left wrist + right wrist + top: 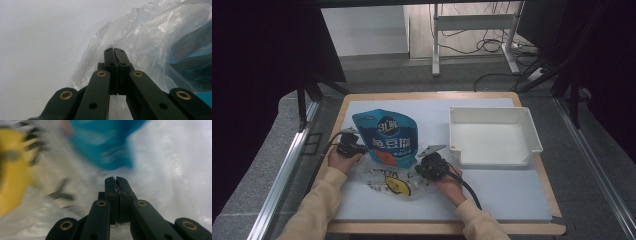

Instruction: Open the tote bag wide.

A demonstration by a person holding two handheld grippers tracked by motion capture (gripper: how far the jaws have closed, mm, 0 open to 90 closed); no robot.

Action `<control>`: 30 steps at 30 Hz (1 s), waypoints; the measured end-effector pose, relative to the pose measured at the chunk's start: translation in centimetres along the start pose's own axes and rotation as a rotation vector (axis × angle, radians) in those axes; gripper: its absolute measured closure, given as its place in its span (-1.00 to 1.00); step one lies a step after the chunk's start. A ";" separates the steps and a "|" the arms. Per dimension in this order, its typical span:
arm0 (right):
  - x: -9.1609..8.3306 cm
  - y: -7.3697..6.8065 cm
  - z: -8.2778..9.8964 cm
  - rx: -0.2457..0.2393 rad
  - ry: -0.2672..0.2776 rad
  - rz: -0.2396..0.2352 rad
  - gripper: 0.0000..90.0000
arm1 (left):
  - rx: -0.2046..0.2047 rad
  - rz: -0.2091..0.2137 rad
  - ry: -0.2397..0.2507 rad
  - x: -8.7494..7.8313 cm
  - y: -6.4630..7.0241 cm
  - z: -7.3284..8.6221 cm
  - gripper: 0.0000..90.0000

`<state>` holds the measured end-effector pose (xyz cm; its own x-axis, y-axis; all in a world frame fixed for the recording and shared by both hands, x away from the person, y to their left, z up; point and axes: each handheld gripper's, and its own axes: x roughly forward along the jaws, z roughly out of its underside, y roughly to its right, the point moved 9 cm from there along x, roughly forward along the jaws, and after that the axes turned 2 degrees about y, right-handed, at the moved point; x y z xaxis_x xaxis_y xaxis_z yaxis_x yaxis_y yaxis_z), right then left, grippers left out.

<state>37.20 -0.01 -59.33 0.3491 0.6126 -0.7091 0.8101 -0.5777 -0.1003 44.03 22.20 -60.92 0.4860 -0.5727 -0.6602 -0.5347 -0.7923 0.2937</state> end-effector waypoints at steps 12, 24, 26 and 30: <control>-0.8 -4.1 2.0 -0.076 -0.052 -0.110 0.97 | -0.015 -0.030 0.011 -0.2 -0.3 -0.2 0.99; -1.6 -5.4 3.2 -0.088 -0.038 -0.164 0.97 | -0.037 -0.048 0.023 0.0 -0.7 -0.3 0.99; -1.6 -5.4 3.2 -0.087 -0.035 -0.166 0.98 | -0.035 -0.051 0.026 0.0 -0.6 -0.3 0.99; -1.6 -5.1 3.0 -0.094 -0.029 -0.153 0.97 | -0.032 -0.051 0.039 0.0 -0.6 -0.5 0.97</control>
<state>31.04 0.33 -59.79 0.2056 0.6730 -0.7105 0.8937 -0.4250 -0.1440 44.68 22.53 -60.76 0.5391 -0.5386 -0.6475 -0.4862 -0.8268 0.2829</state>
